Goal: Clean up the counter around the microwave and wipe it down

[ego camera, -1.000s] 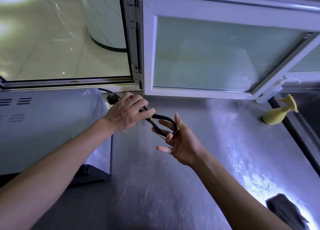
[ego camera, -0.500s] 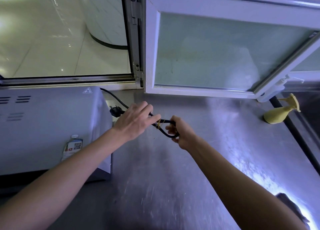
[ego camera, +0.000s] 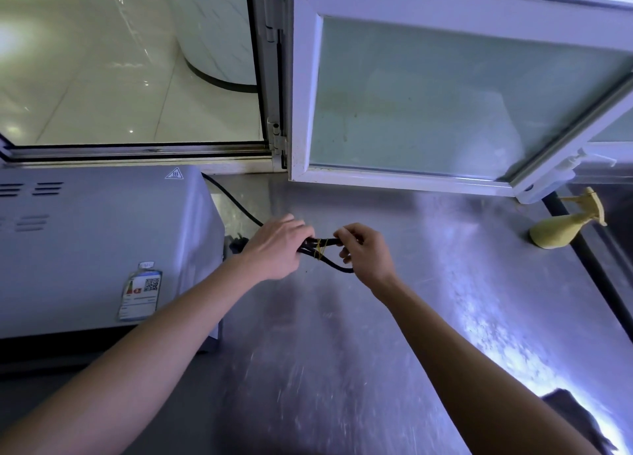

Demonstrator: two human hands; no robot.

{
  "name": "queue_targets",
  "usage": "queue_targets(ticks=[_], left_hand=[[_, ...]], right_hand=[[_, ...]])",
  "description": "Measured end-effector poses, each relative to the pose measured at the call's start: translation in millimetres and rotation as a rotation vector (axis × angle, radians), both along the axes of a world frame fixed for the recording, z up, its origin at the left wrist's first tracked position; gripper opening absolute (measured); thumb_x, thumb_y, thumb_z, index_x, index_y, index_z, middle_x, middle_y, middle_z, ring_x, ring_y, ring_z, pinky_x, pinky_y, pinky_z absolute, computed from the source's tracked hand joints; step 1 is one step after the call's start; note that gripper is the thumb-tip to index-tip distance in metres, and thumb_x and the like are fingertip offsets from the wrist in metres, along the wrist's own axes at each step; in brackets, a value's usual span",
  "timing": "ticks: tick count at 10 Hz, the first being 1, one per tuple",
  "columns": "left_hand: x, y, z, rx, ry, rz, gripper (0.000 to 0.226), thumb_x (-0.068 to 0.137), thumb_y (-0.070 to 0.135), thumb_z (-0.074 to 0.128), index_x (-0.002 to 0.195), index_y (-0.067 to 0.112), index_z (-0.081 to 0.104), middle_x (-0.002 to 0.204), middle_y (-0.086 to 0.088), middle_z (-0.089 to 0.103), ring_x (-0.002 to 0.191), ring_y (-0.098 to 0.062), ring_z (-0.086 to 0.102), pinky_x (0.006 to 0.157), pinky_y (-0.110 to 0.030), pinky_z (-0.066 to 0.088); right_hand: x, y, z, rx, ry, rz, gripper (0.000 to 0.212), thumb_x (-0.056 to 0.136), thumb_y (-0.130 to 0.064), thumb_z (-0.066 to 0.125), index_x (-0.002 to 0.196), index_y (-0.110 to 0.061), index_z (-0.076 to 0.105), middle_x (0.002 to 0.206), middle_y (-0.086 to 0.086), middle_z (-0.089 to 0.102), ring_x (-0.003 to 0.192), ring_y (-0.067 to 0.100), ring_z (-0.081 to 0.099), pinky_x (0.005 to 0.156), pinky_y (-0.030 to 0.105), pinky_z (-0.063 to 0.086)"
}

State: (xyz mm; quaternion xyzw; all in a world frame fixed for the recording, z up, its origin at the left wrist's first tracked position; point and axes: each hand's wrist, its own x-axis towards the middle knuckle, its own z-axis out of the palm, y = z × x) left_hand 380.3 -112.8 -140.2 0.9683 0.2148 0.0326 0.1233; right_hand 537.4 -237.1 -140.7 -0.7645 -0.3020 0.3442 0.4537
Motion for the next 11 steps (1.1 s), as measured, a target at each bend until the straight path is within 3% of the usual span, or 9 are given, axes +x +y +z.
queue_targets(ticks=[1, 2, 3, 4, 6, 7, 9, 10, 11], left_hand=[[5, 2, 2, -0.213, 0.070, 0.069, 0.017, 0.084, 0.038, 0.054, 0.097, 0.027, 0.058, 0.087, 0.012, 0.054, 0.095, -0.018, 0.050, 0.079, -0.035, 0.038], [9, 6, -7, -0.254, 0.095, 0.165, 0.051, 0.087, 0.073, 0.043, 0.084, 0.025, 0.058, 0.080, 0.009, 0.056, 0.087, -0.016, 0.050, 0.078, -0.037, 0.040], [17, 8, -21, -0.090, 0.139, 0.222, 0.053, 0.088, 0.075, 0.042, 0.081, 0.025, 0.059, 0.082, 0.008, 0.058, 0.089, -0.017, 0.051, 0.080, -0.039, 0.043], [25, 13, -33, -0.043, 0.136, 0.224, 0.039, 0.089, 0.058, 0.043, 0.079, 0.024, 0.058, 0.081, 0.007, 0.055, 0.089, -0.019, 0.052, 0.077, -0.038, 0.042], [33, 33, -58, -0.055, 0.130, 0.200, 0.024, 0.092, 0.042, 0.048, 0.093, 0.024, 0.064, 0.082, 0.009, 0.051, 0.090, -0.019, 0.052, 0.076, -0.035, 0.038], [35, 44, -74, -0.042, 0.135, 0.232, 0.022, 0.091, 0.043, 0.051, 0.097, 0.026, 0.063, 0.095, 0.007, 0.063, 0.097, -0.020, 0.055, 0.084, -0.038, 0.041], [36, 64, -103, 0.002, 0.195, 0.283, 0.023, 0.090, 0.043, 0.052, 0.100, 0.026, 0.065, 0.102, 0.005, 0.066, 0.105, -0.022, 0.056, 0.087, -0.040, 0.038], [37, 69, -108, 0.007, 0.206, 0.285, 0.021, 0.089, 0.038, 0.052, 0.099, 0.026, 0.066, 0.101, 0.006, 0.067, 0.104, -0.022, 0.058, 0.088, -0.041, 0.036], [40, 71, -112, 0.021, 0.250, 0.245, 0.022, 0.089, 0.032, 0.052, 0.103, 0.021, 0.066, 0.104, 0.003, 0.068, 0.107, -0.023, 0.060, 0.095, -0.044, 0.037]], right_hand=[[2, 4, -7, -0.011, -0.048, -0.009, 0.020, 0.099, -0.026, 0.058, 0.086, -0.017, 0.071, 0.068, -0.001, 0.062, 0.060, 0.007, 0.055, 0.063, 0.028, 0.047], [2, 12, -12, -0.001, -0.070, -0.003, 0.021, 0.098, -0.025, 0.058, 0.086, -0.015, 0.071, 0.067, -0.001, 0.062, 0.059, 0.005, 0.054, 0.062, 0.027, 0.046], [4, 20, -20, -0.006, -0.074, 0.008, 0.021, 0.098, -0.024, 0.058, 0.087, -0.013, 0.071, 0.065, -0.004, 0.060, 0.055, -0.001, 0.053, 0.059, 0.021, 0.043], [10, 27, -33, -0.016, -0.071, 0.009, 0.021, 0.098, -0.024, 0.058, 0.087, -0.012, 0.071, 0.065, -0.004, 0.060, 0.057, 0.001, 0.054, 0.059, 0.022, 0.044], [25, 47, -71, -0.056, -0.049, 0.024, 0.019, 0.097, -0.025, 0.061, 0.088, -0.014, 0.074, 0.070, -0.002, 0.065, 0.064, 0.008, 0.057, 0.068, 0.034, 0.050], [27, 62, -89, -0.083, -0.025, 0.063, 0.018, 0.096, -0.024, 0.061, 0.088, -0.014, 0.073, 0.074, 0.001, 0.068, 0.070, 0.015, 0.060, 0.072, 0.039, 0.053], [31, 88, -113, -0.111, -0.109, 0.196, 0.017, 0.096, -0.020, 0.061, 0.088, -0.010, 0.072, 0.078, 0.006, 0.069, 0.070, 0.015, 0.057, 0.059, 0.018, 0.040], [31, 94, -121, -0.122, -0.224, 0.312, 0.016, 0.096, -0.019, 0.060, 0.096, -0.011, 0.074, 0.089, 0.004, 0.072, 0.082, 0.018, 0.062, 0.070, 0.026, 0.045], [31, 99, -123, -0.204, -0.271, 0.372, 0.027, 0.097, -0.028, 0.060, 0.122, -0.021, 0.068, 0.117, 0.007, 0.071, 0.107, 0.025, 0.064, 0.091, 0.034, 0.052]])
